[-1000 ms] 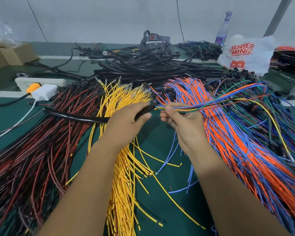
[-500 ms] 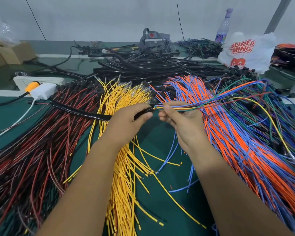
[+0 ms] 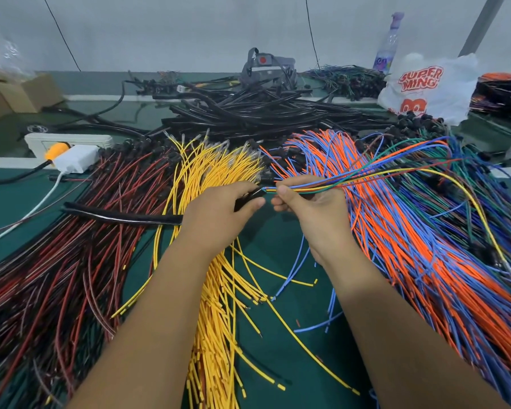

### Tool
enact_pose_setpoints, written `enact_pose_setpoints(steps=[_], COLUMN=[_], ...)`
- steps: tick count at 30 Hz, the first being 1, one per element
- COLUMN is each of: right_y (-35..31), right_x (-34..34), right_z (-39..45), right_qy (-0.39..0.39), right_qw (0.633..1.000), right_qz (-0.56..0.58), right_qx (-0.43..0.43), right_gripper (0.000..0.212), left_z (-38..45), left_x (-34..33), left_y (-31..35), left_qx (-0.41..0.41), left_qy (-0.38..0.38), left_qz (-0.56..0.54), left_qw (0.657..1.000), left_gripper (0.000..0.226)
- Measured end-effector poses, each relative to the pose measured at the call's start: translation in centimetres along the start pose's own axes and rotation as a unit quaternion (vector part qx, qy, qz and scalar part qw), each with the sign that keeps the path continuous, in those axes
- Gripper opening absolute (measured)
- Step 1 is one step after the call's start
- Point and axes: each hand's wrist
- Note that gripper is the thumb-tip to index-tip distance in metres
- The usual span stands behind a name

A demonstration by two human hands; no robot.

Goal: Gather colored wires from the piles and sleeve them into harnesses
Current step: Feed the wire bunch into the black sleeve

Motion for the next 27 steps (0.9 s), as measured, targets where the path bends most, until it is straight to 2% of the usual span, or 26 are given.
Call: enact_pose_setpoints(steps=[13, 19, 25, 27], right_y=[-0.64, -0.53, -0.42, -0.39], right_x=[0.57, 0.45, 0.28, 0.43], right_z=[0.1, -0.01, -0.05, 0.0], right_qy=[-0.041, -0.039, -0.043, -0.045], right_qw=[0.979, 0.989, 0.998, 0.998], right_qz=[0.146, 0.097, -0.011, -0.032], right_qx=[-0.138, -0.103, -0.042, -0.04], right_gripper=[0.012, 0.009, 0.021, 0.02], left_z=[0.18, -0.03, 0.1, 0.11], left_x=[0.32, 0.32, 0.26, 0.26], left_y=[0.39, 0.64, 0.31, 0.38], left_qx=[-0.051, -0.024, -0.001, -0.019], left_qy=[-0.002, 0.005, 0.008, 0.015], left_qz=[-0.171, -0.205, -0.174, -0.14], left_qw=[0.984, 0.978, 0.985, 0.99], left_gripper=[0.017, 0.008, 0.009, 0.009])
Point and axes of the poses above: each hand's wrist, its own z-axis towards the middle knuckle, its own x-axis out of the back of the hand, y = z × x, and after that the axes turned 1 degree about x, right-handed
